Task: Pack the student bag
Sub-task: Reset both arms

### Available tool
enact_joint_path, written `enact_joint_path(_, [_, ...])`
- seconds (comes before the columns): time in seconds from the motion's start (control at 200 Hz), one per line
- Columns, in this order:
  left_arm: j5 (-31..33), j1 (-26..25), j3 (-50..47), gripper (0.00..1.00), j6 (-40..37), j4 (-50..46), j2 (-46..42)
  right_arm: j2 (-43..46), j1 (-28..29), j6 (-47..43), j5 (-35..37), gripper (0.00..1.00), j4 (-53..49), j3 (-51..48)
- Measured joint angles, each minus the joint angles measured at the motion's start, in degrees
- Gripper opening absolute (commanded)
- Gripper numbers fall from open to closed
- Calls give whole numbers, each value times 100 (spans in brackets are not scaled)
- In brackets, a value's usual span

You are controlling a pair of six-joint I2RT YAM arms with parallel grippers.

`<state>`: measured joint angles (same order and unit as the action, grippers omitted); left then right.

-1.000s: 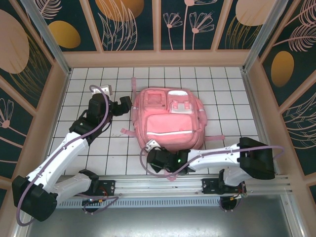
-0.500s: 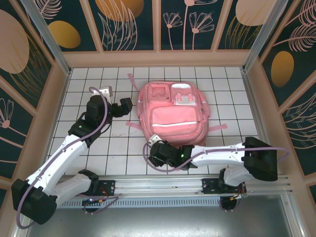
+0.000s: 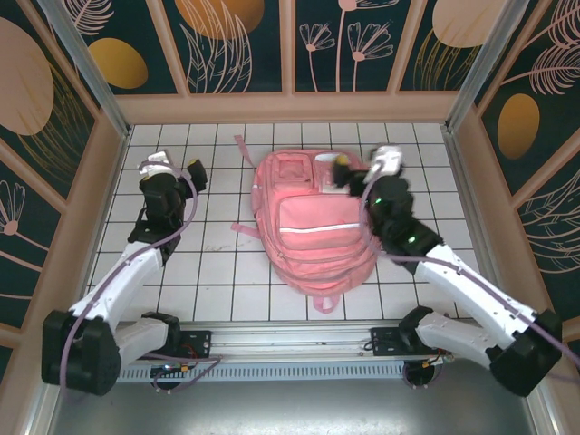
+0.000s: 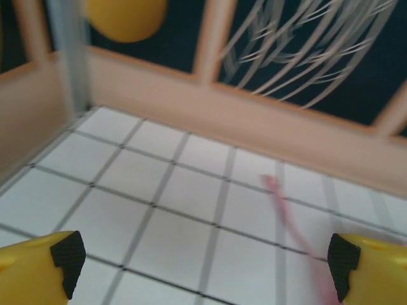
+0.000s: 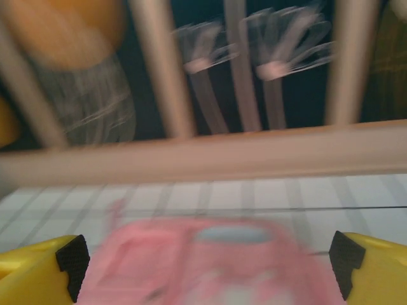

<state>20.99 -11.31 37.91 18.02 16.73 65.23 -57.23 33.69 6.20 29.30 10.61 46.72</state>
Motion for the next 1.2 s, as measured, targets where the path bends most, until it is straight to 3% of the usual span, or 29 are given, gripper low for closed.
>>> enact_joint_path(0.09, [9, 310, -459, 99, -352, 560, 400, 35, -1508, -251, -197, 99, 957, -1001])
enact_joint_path(0.19, [-4, 531, -1178, 99, -704, 1274, 608, -256, -2739, -240, -595, 99, 1593, -2085])
enact_joint_path(0.33, [-208, 905, -1978, 99, -885, 2319, 872, -1051, -3707, -68, -1158, 99, 2297, -2868])
enact_joint_path(0.46, [-684, 1368, -2234, 99, -876, 3427, 1440, -1641, -3963, 109, -1742, 99, 3663, -3620])
enact_joint_path(0.661, [-1563, 1423, -2277, 99, -1012, 4444, 1989, -2852, -3807, -35, -2417, 99, 5615, -3733])
enact_joint_path(0.751, [-1611, 1421, -2544, 99, -1012, 5224, 2129, -3097, -3646, -179, -2518, 99, 5652, -3589])
enact_joint_path(1.016, [-1578, 1307, -2579, 99, -1075, 5421, 2168, -3095, -3571, -334, -2627, 99, 5851, -3434])
enact_joint_path(1.201, [-1598, 1274, -2575, 99, -1154, 5421, 2168, -3095, -3495, -328, -2269, 99, 6000, -3447])
